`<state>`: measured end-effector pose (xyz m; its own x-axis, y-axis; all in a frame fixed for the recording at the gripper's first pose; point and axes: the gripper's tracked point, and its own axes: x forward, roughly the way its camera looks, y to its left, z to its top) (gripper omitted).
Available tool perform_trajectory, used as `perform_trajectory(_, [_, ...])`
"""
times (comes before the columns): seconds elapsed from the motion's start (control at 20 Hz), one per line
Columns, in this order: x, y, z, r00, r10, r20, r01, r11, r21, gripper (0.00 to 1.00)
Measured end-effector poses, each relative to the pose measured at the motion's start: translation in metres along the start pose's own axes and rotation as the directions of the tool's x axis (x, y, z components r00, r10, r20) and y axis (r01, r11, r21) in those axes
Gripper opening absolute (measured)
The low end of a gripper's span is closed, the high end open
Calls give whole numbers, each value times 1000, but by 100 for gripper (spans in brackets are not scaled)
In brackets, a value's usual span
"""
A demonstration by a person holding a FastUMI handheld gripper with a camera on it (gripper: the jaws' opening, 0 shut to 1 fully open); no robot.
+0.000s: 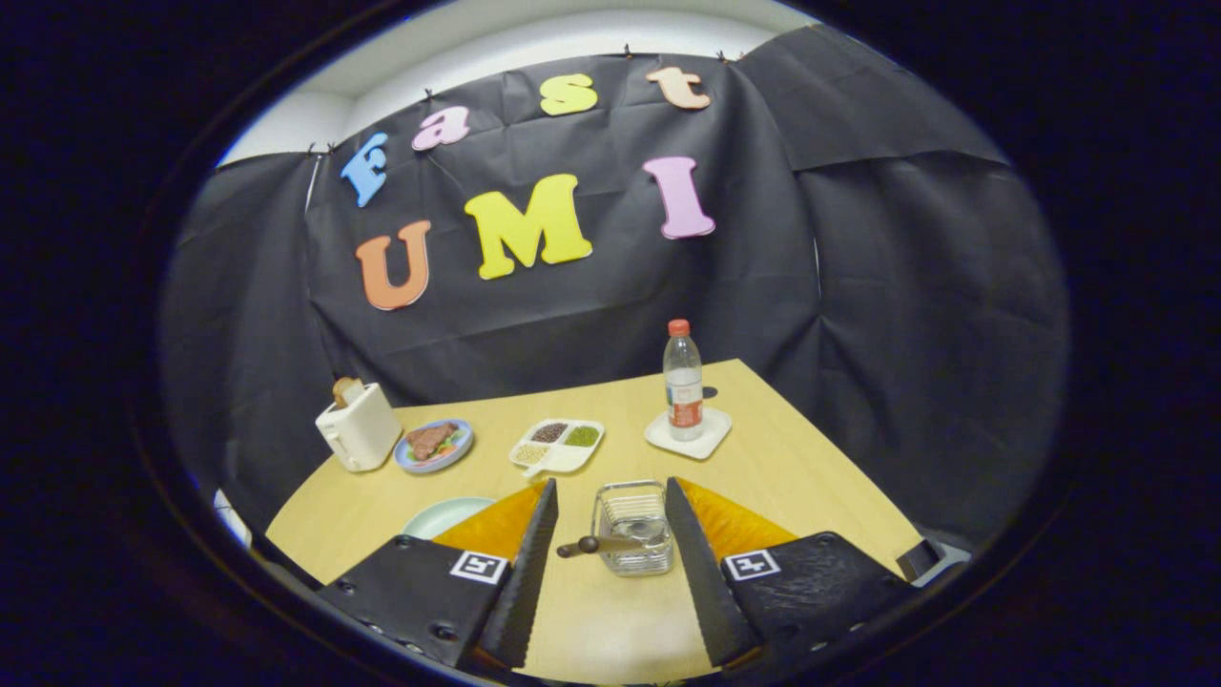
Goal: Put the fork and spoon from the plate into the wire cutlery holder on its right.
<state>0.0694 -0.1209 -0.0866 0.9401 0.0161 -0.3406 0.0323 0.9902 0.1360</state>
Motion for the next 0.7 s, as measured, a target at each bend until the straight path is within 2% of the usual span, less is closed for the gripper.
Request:
perform_trajectory(0.5, [-79,46,21,984,19,176,-11,999,-46,89])
perform_trajectory(0.7, [-109,67,18,978,23,210,-8,997,-71,94])
